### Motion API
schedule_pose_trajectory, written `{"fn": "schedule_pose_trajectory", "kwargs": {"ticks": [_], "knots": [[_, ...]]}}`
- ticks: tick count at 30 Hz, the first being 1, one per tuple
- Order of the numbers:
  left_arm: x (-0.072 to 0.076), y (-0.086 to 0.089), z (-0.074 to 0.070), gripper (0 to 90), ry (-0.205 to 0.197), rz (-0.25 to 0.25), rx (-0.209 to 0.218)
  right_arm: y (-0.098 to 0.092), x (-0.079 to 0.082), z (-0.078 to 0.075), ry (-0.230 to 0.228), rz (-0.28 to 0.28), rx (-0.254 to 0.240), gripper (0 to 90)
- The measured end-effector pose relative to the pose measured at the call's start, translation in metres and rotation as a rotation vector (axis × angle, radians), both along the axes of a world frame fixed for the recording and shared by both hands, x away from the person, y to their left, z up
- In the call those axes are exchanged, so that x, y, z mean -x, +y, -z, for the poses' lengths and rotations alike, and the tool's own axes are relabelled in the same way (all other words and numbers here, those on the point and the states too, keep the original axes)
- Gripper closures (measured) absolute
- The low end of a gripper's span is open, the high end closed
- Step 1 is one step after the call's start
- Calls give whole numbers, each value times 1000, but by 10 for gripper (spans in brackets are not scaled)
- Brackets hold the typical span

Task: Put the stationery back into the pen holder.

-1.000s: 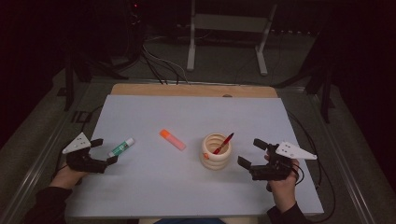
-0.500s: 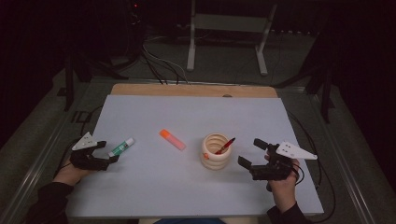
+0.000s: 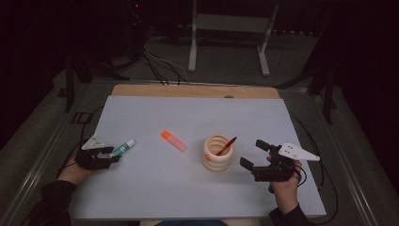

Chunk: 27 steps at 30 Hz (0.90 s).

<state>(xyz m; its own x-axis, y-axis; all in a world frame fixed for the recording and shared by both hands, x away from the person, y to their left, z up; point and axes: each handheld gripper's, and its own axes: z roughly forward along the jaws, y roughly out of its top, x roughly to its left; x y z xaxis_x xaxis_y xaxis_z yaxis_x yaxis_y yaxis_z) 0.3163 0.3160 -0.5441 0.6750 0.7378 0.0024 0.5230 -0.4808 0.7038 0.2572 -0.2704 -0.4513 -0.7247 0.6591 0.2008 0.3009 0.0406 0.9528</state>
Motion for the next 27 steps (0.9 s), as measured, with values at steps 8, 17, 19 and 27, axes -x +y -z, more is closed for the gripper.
{"fn": "schedule_pose_trajectory", "kwargs": {"ticks": [8, 17, 19, 27], "knots": [[-5, 2, 0, 652, 27, 18, 22, 0, 0, 0, 3, -1, 0, 9], [-5, -1, -2, 668, 23, 14, 0, 1, -1, 1, 5, 0, 2, 9], [-5, -1, -1, 669, 18, -2, 7, 0, -1, 1, 4, 1, 0, 9], [-5, 3, -8, 670, -4, -58, 76, 0, -1, 1, 7, 5, -5, 9]]}}
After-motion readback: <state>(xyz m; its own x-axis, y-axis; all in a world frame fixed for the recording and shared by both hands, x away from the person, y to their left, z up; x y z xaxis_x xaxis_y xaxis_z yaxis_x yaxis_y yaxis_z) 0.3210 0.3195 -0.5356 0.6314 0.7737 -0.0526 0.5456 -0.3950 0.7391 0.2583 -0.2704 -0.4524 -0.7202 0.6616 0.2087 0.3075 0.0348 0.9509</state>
